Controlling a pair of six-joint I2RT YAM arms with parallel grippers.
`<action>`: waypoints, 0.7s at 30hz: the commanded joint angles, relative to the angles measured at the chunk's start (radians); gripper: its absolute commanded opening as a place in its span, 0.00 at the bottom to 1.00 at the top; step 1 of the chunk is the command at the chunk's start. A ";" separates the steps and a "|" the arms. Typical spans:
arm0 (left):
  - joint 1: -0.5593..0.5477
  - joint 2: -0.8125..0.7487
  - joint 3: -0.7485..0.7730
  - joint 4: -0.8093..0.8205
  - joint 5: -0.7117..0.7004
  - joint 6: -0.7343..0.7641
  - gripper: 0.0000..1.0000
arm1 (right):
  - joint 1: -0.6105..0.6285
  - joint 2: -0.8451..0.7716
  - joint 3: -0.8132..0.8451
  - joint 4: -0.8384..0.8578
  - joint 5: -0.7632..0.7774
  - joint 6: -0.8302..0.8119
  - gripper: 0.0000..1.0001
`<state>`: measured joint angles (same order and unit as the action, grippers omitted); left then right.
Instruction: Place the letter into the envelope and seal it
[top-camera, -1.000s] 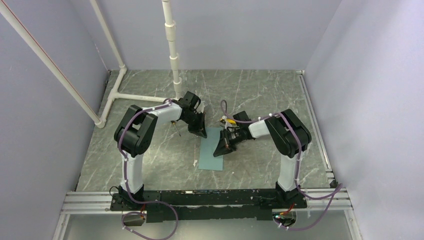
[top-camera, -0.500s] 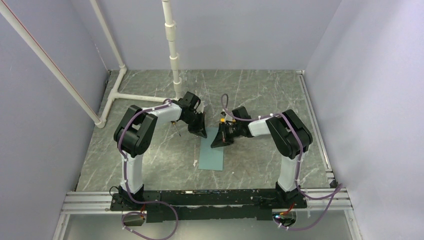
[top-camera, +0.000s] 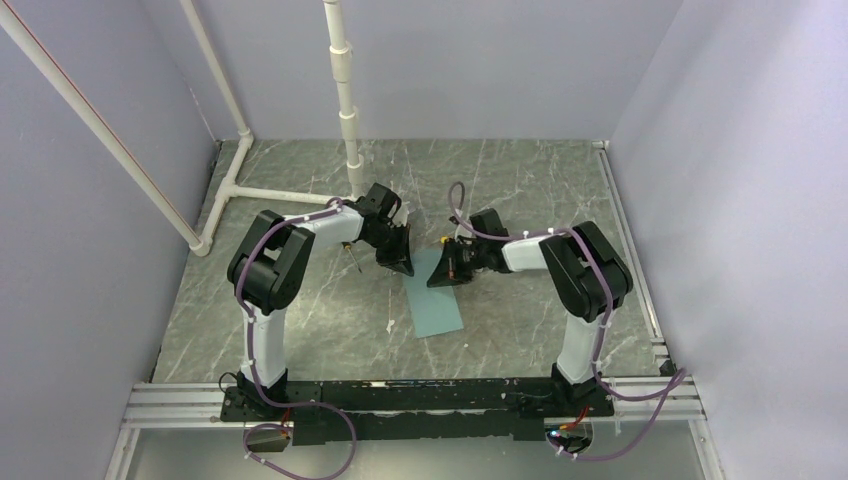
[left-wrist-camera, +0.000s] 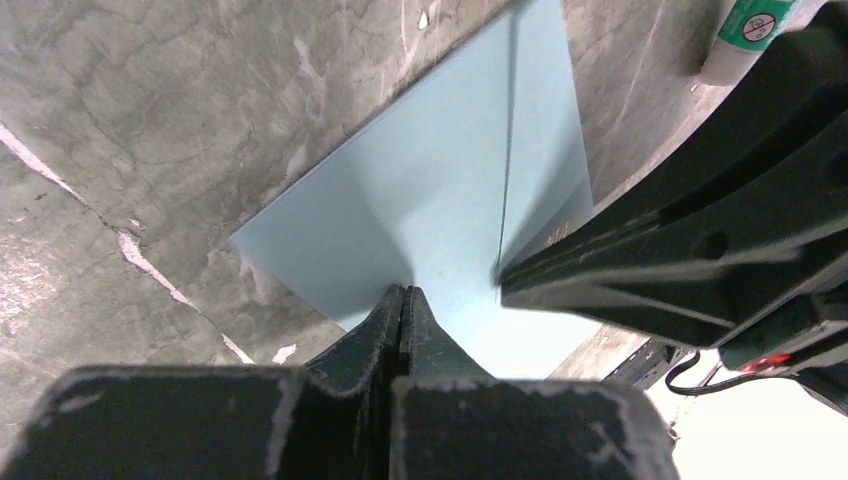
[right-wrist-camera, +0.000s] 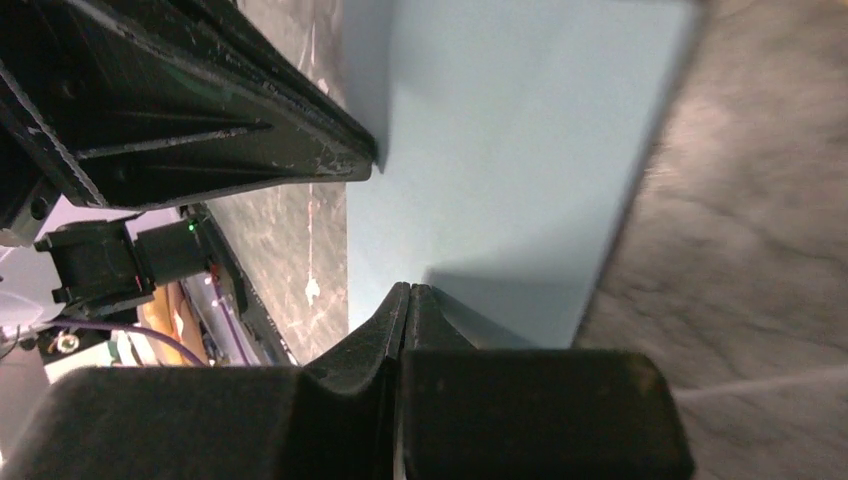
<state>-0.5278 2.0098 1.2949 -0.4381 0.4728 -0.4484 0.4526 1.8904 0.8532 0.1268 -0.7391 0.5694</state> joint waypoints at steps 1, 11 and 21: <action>-0.001 0.020 -0.043 -0.075 -0.103 0.043 0.02 | -0.069 0.015 -0.012 -0.067 0.280 -0.128 0.00; 0.002 0.024 -0.038 -0.078 -0.102 0.047 0.02 | -0.104 -0.014 0.048 -0.092 0.207 -0.167 0.00; 0.003 0.027 -0.032 -0.076 -0.097 0.047 0.03 | -0.057 0.038 0.090 -0.060 0.223 -0.085 0.00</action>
<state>-0.5278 2.0094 1.2942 -0.4374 0.4740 -0.4488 0.3813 1.8778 0.9169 0.0547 -0.6468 0.4770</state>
